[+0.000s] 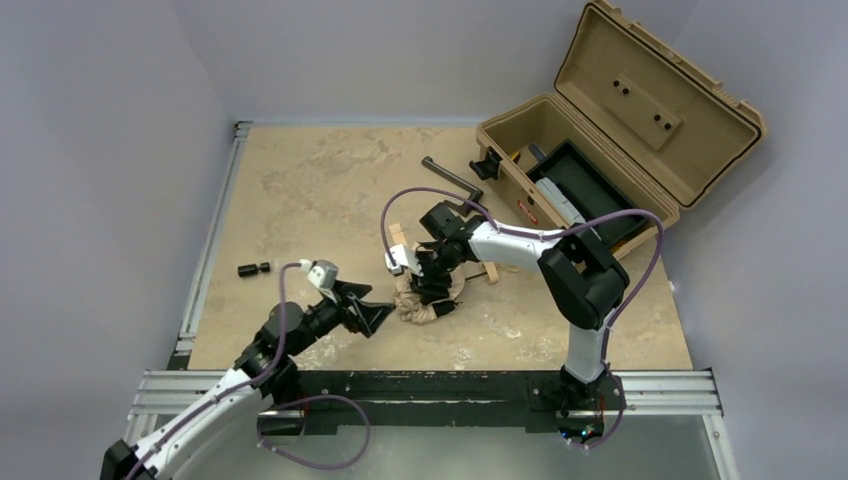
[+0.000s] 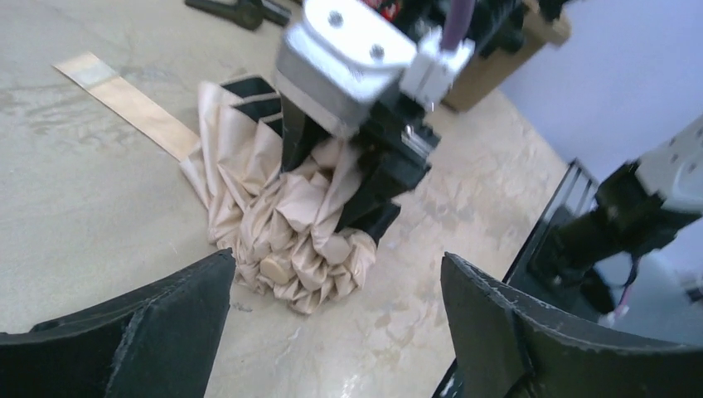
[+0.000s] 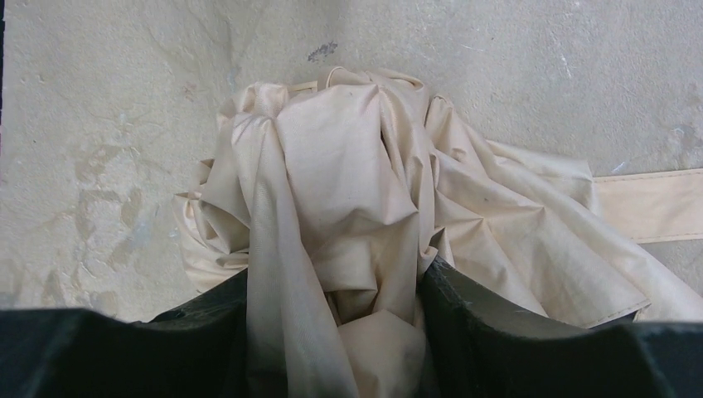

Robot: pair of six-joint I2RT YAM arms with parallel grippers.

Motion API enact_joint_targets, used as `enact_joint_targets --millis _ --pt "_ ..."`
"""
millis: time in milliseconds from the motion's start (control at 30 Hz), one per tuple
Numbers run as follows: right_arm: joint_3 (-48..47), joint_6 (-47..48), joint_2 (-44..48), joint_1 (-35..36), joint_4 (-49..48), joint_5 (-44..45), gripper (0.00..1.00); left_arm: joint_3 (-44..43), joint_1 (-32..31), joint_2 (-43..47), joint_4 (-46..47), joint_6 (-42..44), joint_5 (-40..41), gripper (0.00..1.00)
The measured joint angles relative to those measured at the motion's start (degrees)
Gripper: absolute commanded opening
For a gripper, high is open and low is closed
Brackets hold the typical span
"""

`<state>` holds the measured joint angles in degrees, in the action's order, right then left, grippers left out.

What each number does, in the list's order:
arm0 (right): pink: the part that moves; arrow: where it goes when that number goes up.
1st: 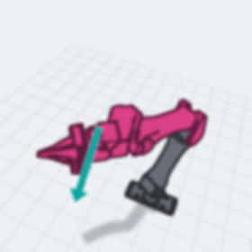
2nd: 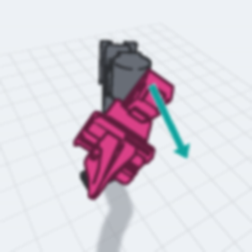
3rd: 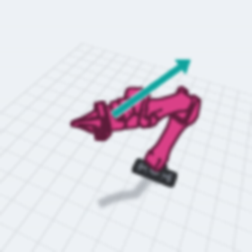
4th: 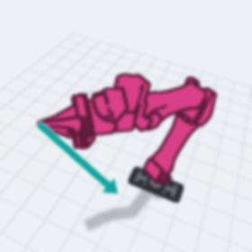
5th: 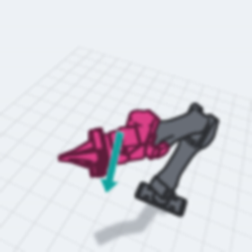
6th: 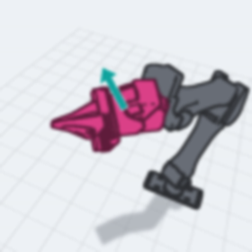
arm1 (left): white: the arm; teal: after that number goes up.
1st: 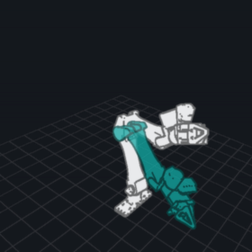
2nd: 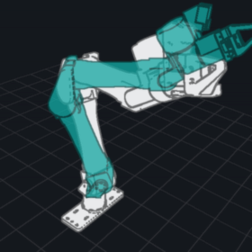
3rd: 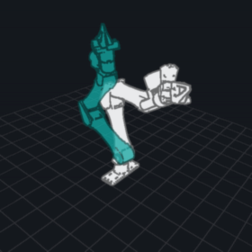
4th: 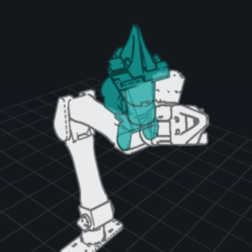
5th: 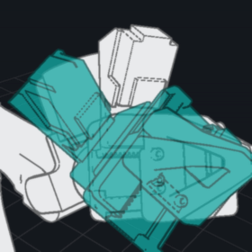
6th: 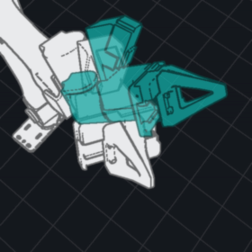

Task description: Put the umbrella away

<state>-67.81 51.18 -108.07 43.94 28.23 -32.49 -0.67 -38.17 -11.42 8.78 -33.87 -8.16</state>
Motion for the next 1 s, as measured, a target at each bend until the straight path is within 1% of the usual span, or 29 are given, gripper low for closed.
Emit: enact_joint_targets --millis 33,67,133,200,267,333,367,400,567,733,833,1000 --pt "-0.28 -0.2 -0.28 -0.24 0.28 -0.39 0.36 0.0 -0.55 -3.56 1.92 1.38 -0.79 0.94" --pt "-0.55 -0.48 -0.57 -0.57 0.5 -0.98 0.36 0.0 -1.07 -8.96 4.61 4.02 -1.55 0.94" --pt "-0.61 -0.7 -0.74 -1.09 0.59 -1.88 0.36 0.0 -4.74 -16.09 7.43 7.87 -1.42 0.94" --pt "-0.42 -0.68 -0.72 -1.53 0.46 -2.69 0.36 -0.24 -10.08 -23.06 10.08 12.9 -0.13 0.95" --pt "-0.17 -0.63 -0.68 -1.92 0.22 -3.3 0.36 -1.53 -15.3 -28.46 10.8 18.21 2.69 0.96" --pt "0.11 -0.57 -0.5 -2.38 0.11 -3.48 0.36 -3.34 -20.15 -32.17 11.61 24.81 6.6 0.96" --pt "0.28 -0.52 -0.37 -2.64 0.07 -3.5 0.36 -4.28 -22.08 -33.38 12.31 28.06 8.79 0.98" --pt "0.48 -0.39 -0.24 -2.91 0.04 -3.5 0.36 -4.9 -23.39 -34.14 13.14 30.62 10.38 1.0" --pt "0.72 0.42 -0.13 -3.74 0.28 -4.0 0.36 -7.65 -30.14 -39.82 18.14 44.94 18.43 1.0" --pt "0.7 1.4 -0.17 -3.91 0.55 -4.61 0.36 -10.88 -34.23 -50.53 21.59 55.08 24.85 1.0" --pt "0.72 2.05 -0.17 -3.96 0.74 -4.72 0.36 -11.21 -35.28 -56.76 26.62 60.54 29.07 1.0" --pt "0.94 3.26 -0.2 -4.09 1.2 -4.87 0.36 -11.65 -35.41 -62.05 33.31 66.64 32.24 1.0"
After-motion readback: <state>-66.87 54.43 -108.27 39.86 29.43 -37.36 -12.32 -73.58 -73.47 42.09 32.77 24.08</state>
